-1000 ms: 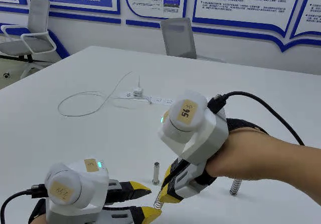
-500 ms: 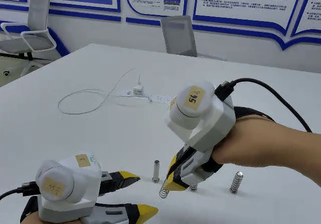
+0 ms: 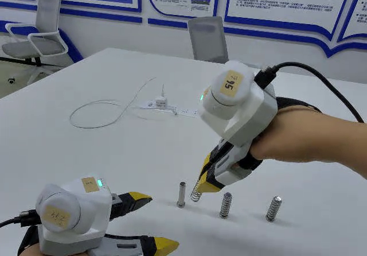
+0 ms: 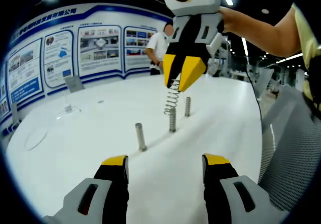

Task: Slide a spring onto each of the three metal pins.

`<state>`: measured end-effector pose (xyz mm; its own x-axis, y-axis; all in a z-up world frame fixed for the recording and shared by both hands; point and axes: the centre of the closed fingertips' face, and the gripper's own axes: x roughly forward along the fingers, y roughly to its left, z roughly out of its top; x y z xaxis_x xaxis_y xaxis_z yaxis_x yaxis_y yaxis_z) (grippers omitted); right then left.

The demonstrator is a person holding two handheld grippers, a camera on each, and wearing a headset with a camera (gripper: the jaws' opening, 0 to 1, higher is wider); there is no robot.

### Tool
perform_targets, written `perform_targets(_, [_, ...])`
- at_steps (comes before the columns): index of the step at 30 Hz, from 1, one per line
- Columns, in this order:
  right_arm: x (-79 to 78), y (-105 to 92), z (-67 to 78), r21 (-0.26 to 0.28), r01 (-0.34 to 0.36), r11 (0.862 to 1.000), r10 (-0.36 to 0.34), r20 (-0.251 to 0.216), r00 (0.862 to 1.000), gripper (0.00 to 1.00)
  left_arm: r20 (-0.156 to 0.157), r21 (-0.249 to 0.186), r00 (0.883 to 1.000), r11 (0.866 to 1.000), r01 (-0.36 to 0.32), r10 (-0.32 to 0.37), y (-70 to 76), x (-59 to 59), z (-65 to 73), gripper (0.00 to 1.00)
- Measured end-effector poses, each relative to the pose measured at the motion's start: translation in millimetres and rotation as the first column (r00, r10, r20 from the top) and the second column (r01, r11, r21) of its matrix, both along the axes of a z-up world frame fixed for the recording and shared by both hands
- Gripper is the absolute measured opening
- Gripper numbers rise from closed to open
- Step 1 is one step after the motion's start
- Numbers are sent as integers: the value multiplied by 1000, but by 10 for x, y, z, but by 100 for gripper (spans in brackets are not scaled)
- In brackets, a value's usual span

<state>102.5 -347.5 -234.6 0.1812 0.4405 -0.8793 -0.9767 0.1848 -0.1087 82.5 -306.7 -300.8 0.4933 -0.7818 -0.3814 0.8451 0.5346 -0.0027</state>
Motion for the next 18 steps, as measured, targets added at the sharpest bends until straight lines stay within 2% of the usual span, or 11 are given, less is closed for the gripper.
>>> perform_targets(8, [212,32,57,-14,8,1000,-8,18,1000,12,-2,-1,1000,1000,-4,4,-20,1,-16,65])
perform_targets(18, [359,149,-54,-44,-2,999,3,10,1000,12,-5,-3,1000,1000,-16,16,0,24,-5,69])
